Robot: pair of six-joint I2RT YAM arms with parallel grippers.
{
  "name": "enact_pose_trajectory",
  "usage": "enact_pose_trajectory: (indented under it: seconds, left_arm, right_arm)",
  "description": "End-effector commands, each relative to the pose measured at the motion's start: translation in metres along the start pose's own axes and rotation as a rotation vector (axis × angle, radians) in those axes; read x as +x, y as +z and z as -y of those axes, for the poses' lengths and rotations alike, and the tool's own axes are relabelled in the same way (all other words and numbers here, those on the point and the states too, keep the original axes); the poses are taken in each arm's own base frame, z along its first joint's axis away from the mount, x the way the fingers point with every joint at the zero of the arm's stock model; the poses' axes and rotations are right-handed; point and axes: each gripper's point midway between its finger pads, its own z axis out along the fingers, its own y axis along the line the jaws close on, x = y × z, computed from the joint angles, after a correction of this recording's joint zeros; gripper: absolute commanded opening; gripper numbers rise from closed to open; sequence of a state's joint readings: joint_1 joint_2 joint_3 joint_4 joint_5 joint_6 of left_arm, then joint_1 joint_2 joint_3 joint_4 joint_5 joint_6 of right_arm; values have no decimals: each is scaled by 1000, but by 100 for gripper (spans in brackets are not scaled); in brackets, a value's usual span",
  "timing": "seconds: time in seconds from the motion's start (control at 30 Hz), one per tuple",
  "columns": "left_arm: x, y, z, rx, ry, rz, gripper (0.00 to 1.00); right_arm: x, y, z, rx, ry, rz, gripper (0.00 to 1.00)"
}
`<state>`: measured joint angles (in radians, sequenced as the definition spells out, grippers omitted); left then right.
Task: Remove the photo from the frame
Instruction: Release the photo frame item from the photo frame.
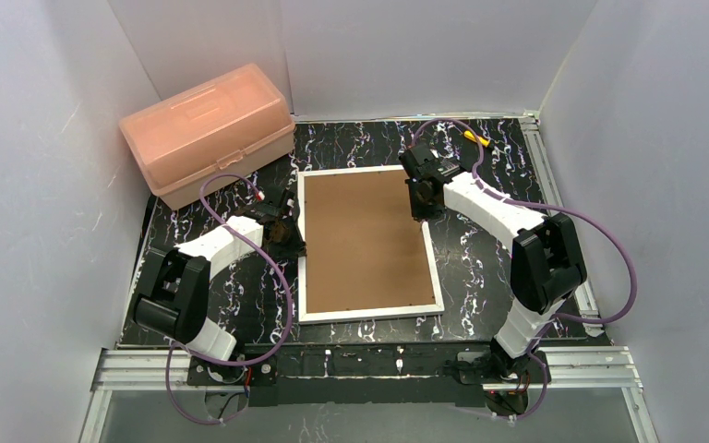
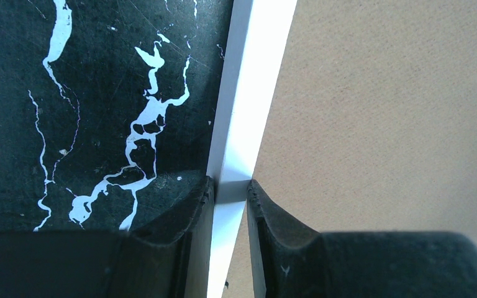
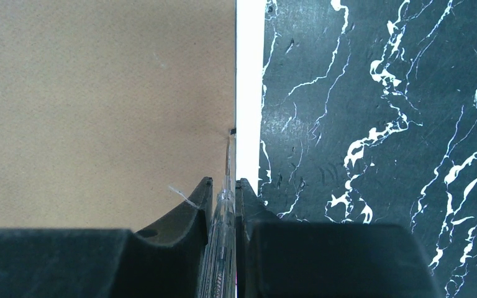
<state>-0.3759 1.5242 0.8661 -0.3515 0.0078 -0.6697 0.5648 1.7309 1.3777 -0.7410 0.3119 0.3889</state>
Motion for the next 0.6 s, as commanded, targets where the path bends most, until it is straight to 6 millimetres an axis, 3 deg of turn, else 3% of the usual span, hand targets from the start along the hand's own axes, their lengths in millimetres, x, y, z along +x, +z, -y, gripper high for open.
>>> enact_pose_trajectory:
  seconds: [0.0,0.57]
  left_arm:
    - [9,-1,-26,-109,9,-28,11]
    - [10,0,-26,-112,10,-31,8]
  right_arm:
    - [-1,4,-9,-48,-10,2,1]
    - [-1,8,5,37,-7,-1,1]
